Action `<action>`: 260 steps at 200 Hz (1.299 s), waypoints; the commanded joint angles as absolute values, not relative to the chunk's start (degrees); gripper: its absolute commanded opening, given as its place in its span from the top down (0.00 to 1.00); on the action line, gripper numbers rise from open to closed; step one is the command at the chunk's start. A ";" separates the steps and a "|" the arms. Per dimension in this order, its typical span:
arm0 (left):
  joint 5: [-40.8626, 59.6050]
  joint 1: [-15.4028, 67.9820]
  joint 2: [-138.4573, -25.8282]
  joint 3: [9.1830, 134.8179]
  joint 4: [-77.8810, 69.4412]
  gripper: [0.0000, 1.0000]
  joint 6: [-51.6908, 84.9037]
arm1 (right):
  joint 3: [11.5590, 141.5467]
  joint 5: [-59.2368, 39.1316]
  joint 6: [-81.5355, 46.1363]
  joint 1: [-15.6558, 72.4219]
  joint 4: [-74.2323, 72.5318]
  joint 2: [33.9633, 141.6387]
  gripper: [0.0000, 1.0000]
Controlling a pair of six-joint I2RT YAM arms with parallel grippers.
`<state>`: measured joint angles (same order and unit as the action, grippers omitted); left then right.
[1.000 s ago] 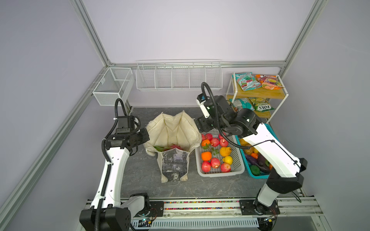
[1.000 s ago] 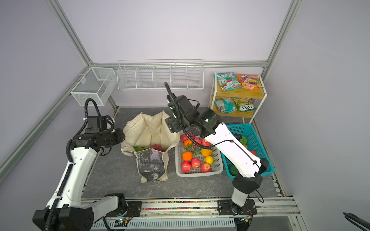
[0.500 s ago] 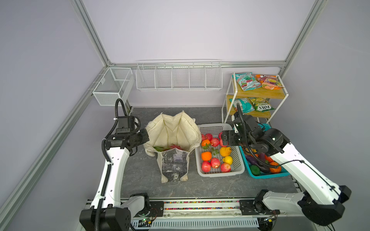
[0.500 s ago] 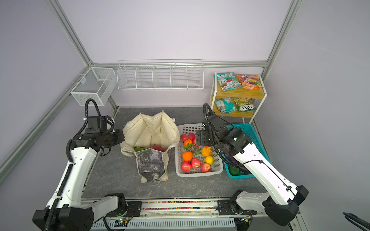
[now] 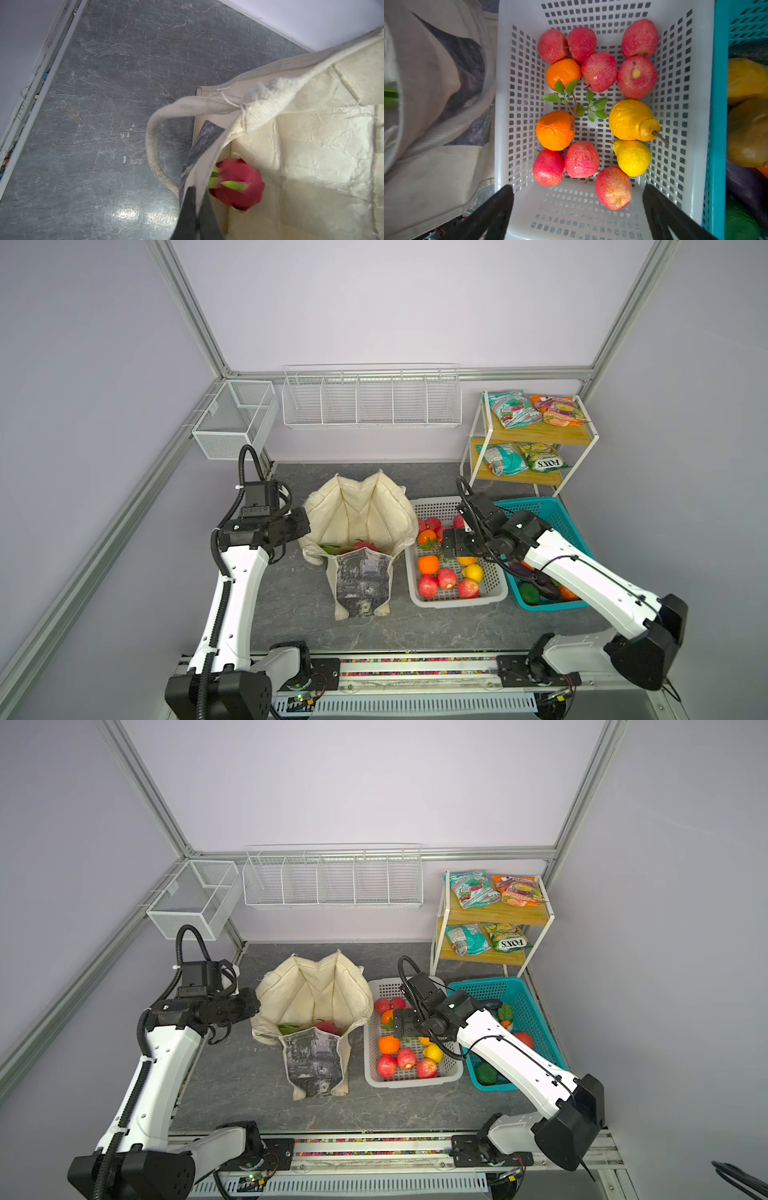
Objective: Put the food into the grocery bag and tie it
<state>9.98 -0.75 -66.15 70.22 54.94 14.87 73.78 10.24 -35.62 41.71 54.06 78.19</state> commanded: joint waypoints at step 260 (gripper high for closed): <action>11.79 -0.94 -65.47 70.05 55.20 1.00 14.06 | 81.11 4.48 -16.52 29.27 61.06 102.09 0.02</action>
<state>10.59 -0.75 -66.15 70.22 54.85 14.48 81.01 6.94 -17.06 29.43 59.05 102.06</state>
